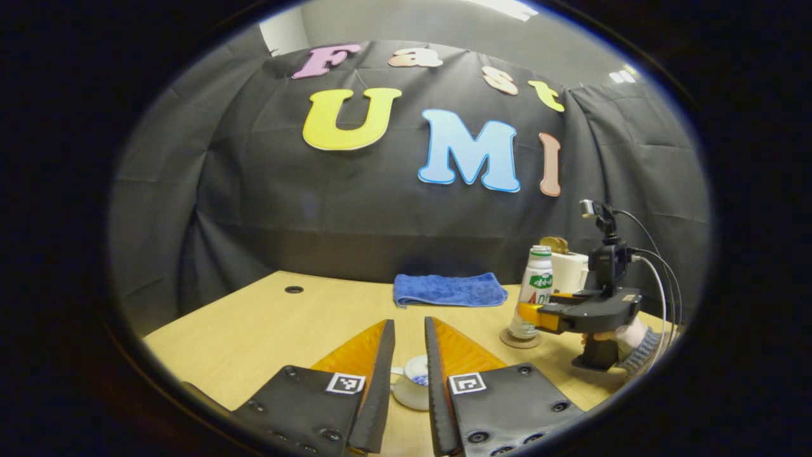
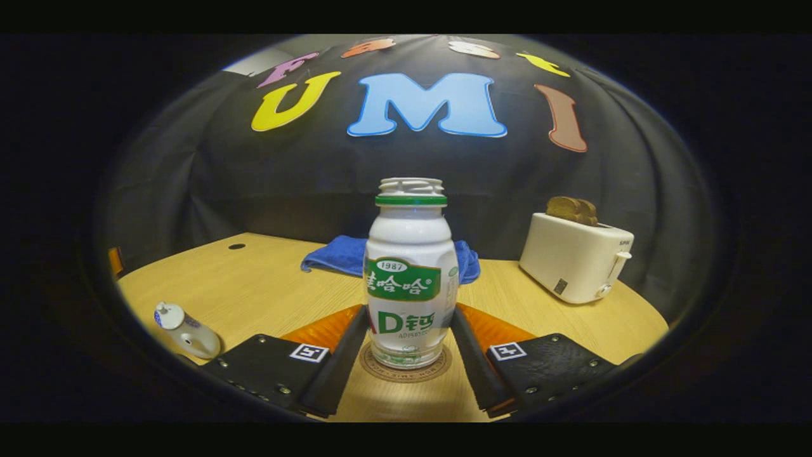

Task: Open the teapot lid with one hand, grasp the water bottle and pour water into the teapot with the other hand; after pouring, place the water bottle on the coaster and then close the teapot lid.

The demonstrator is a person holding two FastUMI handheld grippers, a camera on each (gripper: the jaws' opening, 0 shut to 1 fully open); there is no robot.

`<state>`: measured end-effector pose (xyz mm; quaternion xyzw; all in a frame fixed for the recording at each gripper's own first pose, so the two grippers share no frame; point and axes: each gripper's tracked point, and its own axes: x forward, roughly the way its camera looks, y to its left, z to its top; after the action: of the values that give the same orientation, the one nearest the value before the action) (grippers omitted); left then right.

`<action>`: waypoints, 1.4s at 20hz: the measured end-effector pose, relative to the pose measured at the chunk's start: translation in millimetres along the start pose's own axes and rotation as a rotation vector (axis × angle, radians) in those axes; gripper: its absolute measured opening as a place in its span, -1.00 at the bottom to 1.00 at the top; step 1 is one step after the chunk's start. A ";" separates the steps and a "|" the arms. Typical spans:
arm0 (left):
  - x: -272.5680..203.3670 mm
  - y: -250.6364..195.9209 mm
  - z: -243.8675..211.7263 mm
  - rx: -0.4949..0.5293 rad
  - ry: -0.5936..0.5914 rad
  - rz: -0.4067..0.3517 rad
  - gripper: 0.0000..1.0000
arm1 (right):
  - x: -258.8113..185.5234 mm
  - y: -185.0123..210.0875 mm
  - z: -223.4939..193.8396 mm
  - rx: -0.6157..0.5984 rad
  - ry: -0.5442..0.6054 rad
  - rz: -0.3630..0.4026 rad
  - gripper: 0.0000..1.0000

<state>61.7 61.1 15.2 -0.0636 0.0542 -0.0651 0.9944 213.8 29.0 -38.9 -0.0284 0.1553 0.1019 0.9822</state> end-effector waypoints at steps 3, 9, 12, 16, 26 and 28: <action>0.4 0.5 -0.1 0.002 0.000 0.003 -0.31 | 2.9 -0.6 -4.1 0.017 0.002 0.004 0.55; 1.0 0.5 -3.7 -0.008 0.006 0.003 -0.31 | 0.6 -0.9 -4.0 0.024 0.001 0.007 0.55; 1.5 -0.5 -4.1 -0.004 0.008 0.003 -0.31 | -0.3 -1.7 -5.8 0.036 0.000 0.004 0.56; 2.0 -2.0 -3.3 -0.001 0.006 0.001 -0.31 | 0.3 -4.0 -9.2 0.032 0.004 -0.003 0.67; -0.1 -9.4 -0.9 0.002 -0.008 0.005 -0.32 | -44.7 -9.5 22.5 0.006 -0.119 -0.052 0.98; -4.3 -12.2 1.6 0.005 -0.018 0.005 -0.32 | -63.1 -6.0 29.3 0.013 -0.152 -0.058 0.97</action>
<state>56.1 49.9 18.9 -0.0617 0.0451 -0.0620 0.9951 165.0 13.6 8.7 -0.0188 0.0800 0.0743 0.9938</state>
